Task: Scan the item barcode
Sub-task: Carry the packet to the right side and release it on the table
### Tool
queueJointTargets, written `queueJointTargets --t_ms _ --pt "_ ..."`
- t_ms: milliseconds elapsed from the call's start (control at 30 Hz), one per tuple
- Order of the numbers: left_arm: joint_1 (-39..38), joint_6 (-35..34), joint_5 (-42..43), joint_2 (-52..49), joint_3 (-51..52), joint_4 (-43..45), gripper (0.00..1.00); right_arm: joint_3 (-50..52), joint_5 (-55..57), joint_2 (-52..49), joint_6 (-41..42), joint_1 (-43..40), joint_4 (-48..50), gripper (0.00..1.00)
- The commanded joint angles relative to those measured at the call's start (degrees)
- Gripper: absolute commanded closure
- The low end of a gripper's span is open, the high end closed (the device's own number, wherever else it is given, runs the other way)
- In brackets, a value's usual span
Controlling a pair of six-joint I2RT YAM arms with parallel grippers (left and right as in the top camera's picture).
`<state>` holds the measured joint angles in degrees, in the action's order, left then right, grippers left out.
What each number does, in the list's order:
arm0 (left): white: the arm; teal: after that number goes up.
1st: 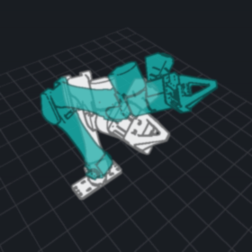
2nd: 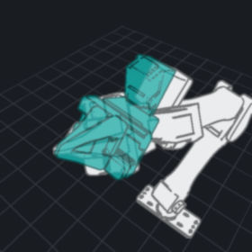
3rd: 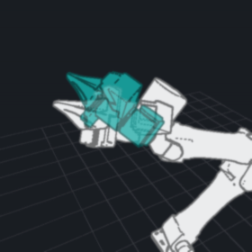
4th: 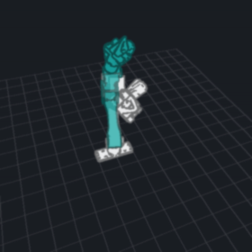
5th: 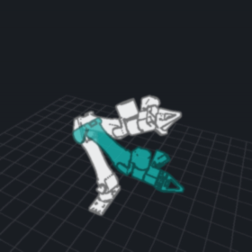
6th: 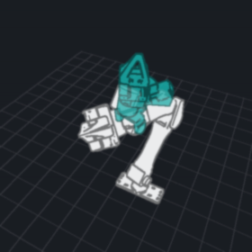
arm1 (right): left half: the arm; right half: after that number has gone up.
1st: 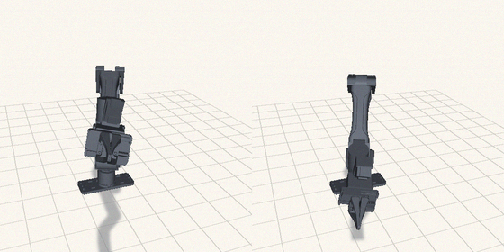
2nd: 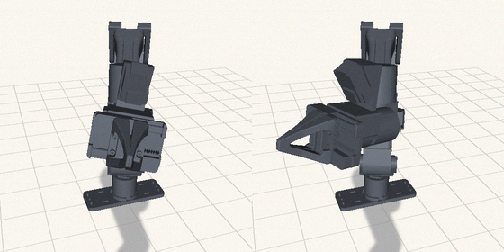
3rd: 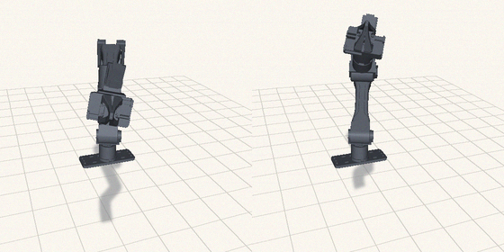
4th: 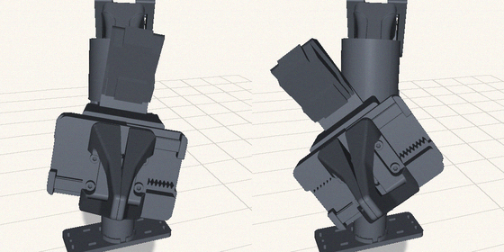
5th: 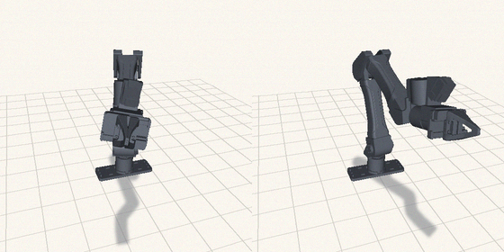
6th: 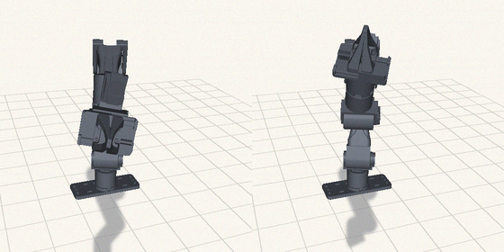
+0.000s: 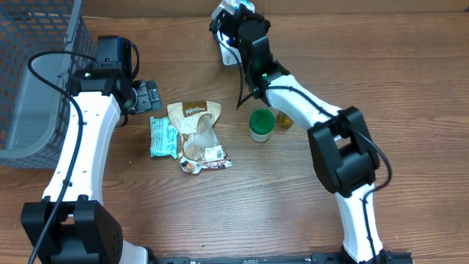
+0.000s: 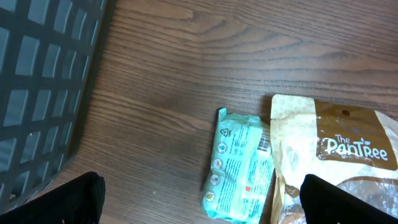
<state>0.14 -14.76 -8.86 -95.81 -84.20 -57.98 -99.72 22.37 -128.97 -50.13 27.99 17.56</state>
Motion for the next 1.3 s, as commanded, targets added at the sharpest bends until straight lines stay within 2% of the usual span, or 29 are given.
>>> queueJointTargets --t_ms 0,200,367,467,600,700,967,1100,1233,1267 --pt "0.2 0.8 -0.5 -0.1 -1.0 -0.1 0.00 -0.9 0.0 11.6 12.2 -1.5 -5.0 0.96" --pt "0.2 0.8 -0.5 -0.1 -1.0 -0.1 0.00 -0.9 0.0 21.6 34.6 -9.0 -26.3 0.96" --pt "0.2 0.9 -0.5 -0.1 -1.0 -0.1 0.00 -0.9 -1.8 24.1 49.8 -17.9 -46.4 0.96" --pt "0.2 0.8 -0.5 -0.1 -1.0 -0.1 0.00 -0.5 -8.3 23.5 52.3 -23.5 -58.8 0.96" --pt "0.2 0.8 -0.5 -0.1 -1.0 -0.1 0.00 2.8 -15.8 21.9 55.3 -30.0 -67.7 0.96" --pt "0.2 0.9 -0.5 -0.1 -1.0 -0.1 0.00 7.5 -17.4 21.2 55.3 -34.1 -70.2 0.96" --pt "0.2 0.9 -0.5 -0.1 -1.0 -0.1 0.00 20.1 -17.4 21.1 55.3 -42.7 -69.7 0.95" --pt "0.2 0.8 -0.5 -0.1 -1.0 -0.1 0.01 22.6 -17.4 21.1 55.5 -45.6 -69.3 0.89" --pt "0.2 0.9 -0.5 -0.1 -1.0 -0.1 0.00 22.3 -17.8 21.2 57.0 -46.9 -69.5 0.52" --pt "0.2 0.8 -0.5 -0.1 -1.0 -0.1 0.00 22.1 -17.8 21.2 57.7 -46.9 -69.6 0.39"
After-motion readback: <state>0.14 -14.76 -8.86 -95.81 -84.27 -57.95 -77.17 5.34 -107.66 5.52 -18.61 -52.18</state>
